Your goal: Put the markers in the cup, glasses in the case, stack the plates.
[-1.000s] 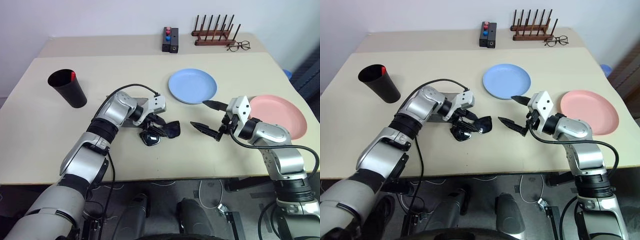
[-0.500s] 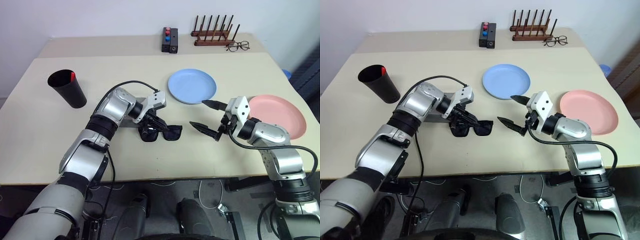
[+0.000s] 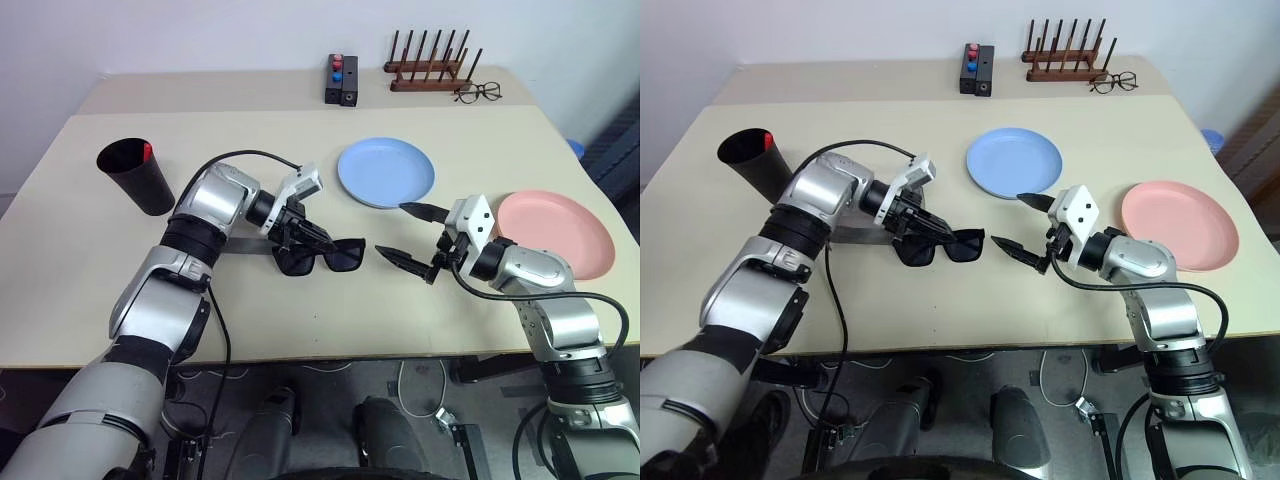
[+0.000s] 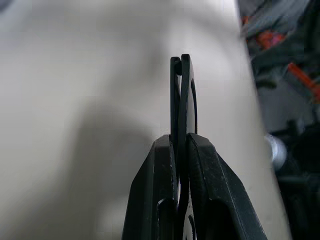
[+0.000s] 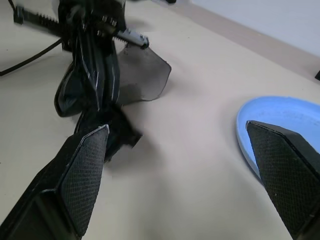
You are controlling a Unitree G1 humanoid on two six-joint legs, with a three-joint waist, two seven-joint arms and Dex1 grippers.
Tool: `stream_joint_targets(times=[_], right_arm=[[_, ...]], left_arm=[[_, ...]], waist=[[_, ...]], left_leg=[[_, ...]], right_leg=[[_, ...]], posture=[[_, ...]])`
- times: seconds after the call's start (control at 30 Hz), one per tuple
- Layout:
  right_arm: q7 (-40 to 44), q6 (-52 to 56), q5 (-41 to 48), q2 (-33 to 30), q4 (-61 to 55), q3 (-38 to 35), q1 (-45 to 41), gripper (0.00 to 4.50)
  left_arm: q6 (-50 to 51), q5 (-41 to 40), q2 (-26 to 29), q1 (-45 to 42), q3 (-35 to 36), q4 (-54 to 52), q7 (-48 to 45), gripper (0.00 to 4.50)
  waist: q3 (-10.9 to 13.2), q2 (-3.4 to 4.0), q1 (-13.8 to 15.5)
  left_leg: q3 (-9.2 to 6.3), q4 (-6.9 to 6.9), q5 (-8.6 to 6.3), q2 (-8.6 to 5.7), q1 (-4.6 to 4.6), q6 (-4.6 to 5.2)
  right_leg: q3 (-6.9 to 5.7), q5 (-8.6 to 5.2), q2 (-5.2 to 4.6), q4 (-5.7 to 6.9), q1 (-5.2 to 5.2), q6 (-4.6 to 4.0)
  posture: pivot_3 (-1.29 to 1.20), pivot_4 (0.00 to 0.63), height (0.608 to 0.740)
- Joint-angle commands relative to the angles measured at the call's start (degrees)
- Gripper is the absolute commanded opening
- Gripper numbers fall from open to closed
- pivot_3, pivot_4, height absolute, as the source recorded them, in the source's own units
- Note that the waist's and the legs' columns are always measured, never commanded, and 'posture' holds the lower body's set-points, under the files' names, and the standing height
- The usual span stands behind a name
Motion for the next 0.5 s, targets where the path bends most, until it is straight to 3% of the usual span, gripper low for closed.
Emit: stream_joint_targets(times=[0.03, 0.3, 0.5], right_arm=[[-0.21, -1.29, 0.02, 0.28, -0.73, -0.58, -1.09, 4.50], [-0.18, -1.27, 0.03, 0.61, -0.47, -0.28, -1.43, 4.50], [0.61, -0.96, 1.86, 0.73, -0.91, -0.98, -1.48, 4.50]], left_arm=[[2.63, -3.31, 0.88, -2.84, 2.88, -1.55, -1.49, 0.28], [-2.29, -4.41, 7.28, -5.82, 0.68, 0.76, -2.62, 0.28], [-17.51, -2.17, 14.33, -10.09, -2.00, 10.17, -2.62, 0.28]], waist=[[0.00, 0.00, -0.01], [0.00, 0.00, -0.14], [0.02, -0.02, 0.02]], left_leg=[[0.00, 0.00, 0.00, 0.00, 0.00, 0.00], [0.01, -0.04, 0.00, 0.02, 0.01, -0.01], [0.01, -0.03, 0.00, 0.01, -0.01, -0.01]], right_leg=[[0.00, 0.00, 0.00, 0.00, 0.00, 0.00], [0.02, 0.00, 0.01, 0.00, -0.04, 0.00], [0.02, 0.00, 0.01, 0.00, -0.05, 0.00]], posture=[[0.00, 0.150, 0.738], [0.00, 0.150, 0.738], [0.00, 0.150, 0.738]])
